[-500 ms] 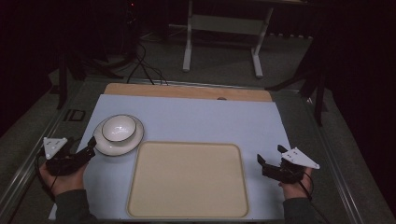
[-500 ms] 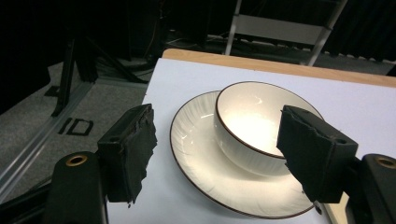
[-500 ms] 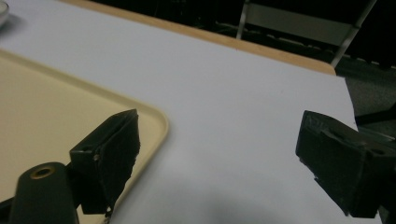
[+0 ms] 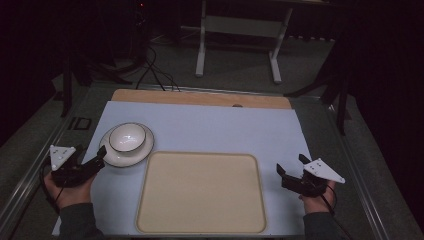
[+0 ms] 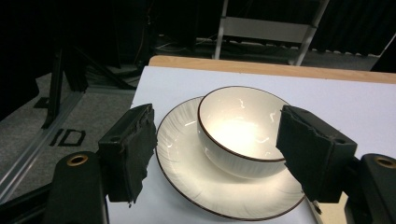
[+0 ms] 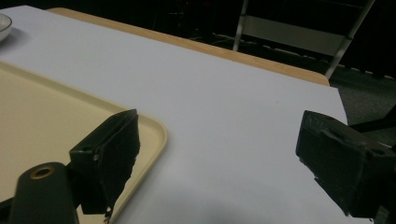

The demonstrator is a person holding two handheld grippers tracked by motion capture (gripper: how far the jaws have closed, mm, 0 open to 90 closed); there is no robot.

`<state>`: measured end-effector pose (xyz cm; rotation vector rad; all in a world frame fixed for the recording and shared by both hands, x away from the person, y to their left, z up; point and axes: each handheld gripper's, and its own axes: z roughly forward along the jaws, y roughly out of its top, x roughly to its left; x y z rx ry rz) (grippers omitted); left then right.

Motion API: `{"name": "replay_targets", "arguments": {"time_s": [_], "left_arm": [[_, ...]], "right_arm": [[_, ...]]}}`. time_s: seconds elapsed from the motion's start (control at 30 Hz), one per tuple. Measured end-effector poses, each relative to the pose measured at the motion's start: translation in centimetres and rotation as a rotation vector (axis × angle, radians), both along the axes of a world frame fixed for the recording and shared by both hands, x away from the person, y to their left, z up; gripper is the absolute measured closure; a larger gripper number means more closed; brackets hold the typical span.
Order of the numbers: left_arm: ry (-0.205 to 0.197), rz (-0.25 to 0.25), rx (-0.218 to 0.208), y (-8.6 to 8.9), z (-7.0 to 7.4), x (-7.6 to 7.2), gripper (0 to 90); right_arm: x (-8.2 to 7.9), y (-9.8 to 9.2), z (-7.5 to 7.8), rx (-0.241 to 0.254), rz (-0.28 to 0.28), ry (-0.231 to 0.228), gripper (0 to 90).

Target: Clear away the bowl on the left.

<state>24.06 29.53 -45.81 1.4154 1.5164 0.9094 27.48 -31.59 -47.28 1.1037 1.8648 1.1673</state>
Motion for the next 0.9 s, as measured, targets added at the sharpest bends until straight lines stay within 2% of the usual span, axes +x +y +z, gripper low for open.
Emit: {"name": "replay_targets", "arguments": {"time_s": [0.17,0.5,0.63,0.73,0.9], "left_arm": [[0.005,-0.002,-0.009,0.0,0.2,0.3,29.2],[0.030,-0.006,-0.013,0.4,1.3,2.0,30.0],[0.029,-0.013,-0.008,0.4,1.7,2.5,30.0],[0.024,-0.023,0.014,0.1,2.3,3.0,29.9],[0.015,-0.030,0.014,-0.2,2.9,3.6,29.9]], "right_arm": [[-0.1,0.0,0.1,0.010,0.005,-0.010,13.2],[-0.1,0.1,0.0,0.001,0.000,-0.021,13.2],[-0.2,0.1,0.1,0.001,-0.003,-0.023,13.2],[-0.2,0.1,0.1,0.000,0.001,-0.028,13.2],[-0.2,0.1,0.1,0.000,0.000,-0.029,13.2]]}}
